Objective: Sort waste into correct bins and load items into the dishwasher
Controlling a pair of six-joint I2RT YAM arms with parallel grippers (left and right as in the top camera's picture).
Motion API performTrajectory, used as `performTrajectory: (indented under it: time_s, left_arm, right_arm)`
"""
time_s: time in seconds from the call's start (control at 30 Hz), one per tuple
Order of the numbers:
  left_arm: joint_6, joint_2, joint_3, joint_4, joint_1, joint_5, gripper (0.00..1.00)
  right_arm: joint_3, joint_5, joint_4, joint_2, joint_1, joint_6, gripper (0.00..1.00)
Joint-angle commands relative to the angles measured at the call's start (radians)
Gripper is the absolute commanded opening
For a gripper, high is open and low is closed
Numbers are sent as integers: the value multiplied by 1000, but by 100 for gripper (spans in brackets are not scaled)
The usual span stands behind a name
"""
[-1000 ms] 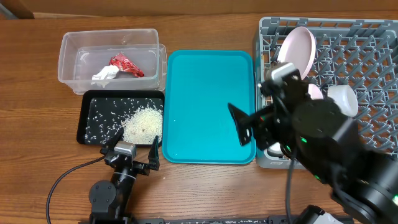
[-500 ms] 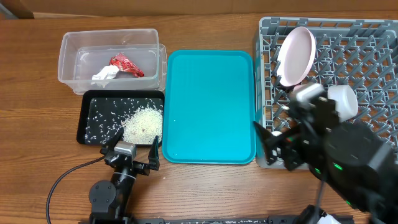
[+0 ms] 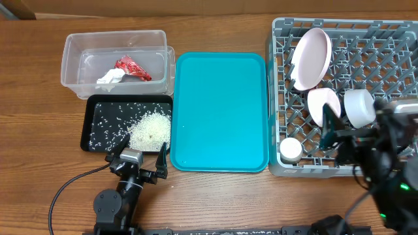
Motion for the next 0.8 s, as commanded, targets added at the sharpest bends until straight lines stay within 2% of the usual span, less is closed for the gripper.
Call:
performTrajectory:
  time_s: [0.0, 0.23, 0.37, 0.57, 0.77]
  left_arm:
    - [15, -11, -6, 3, 6, 12, 100]
    - [15, -11, -6, 3, 6, 12, 100]
    - [15, -11, -6, 3, 6, 11, 100]
    - [15, -11, -6, 3, 6, 12, 100]
    - [15, -11, -6, 3, 6, 12, 100]
  right_arm:
    - [-197, -88, 85, -95, -44, -3, 100]
    - [-634, -170, 390, -341, -89, -3, 100]
    - [-811, -193, 481, -478, -109, -3, 100]
    - [-966, -197, 513, -637, -120, -3, 100]
    - [-1067, -201, 610, -635, -121, -3, 100]
